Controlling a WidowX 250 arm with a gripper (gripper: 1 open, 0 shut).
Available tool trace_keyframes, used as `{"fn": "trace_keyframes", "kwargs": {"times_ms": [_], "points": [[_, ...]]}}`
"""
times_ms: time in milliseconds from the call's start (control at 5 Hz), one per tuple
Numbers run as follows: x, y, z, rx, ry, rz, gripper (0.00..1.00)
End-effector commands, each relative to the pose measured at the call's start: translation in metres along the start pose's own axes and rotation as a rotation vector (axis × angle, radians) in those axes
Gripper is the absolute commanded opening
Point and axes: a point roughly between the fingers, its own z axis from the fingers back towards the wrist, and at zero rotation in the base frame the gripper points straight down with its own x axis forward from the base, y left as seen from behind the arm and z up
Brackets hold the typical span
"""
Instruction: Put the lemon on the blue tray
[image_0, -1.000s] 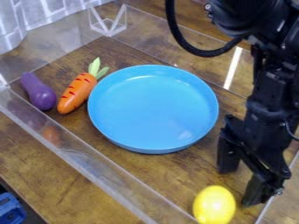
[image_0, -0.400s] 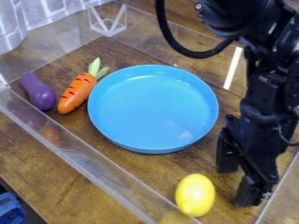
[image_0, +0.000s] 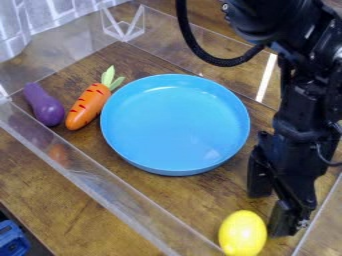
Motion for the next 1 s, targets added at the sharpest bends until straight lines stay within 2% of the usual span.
{"fn": "trace_keyframes", "kwargs": {"times_ms": [0,400,800], "points": [[-0.008,0.005,-0.005,-0.022,0.037,0.035,1.00],[-0.004,-0.003,-0.007,-0.015,0.062,-0.085,1.00],[0.000,-0.013,-0.005,-0.019,0.076,-0.108,1.00]]}}
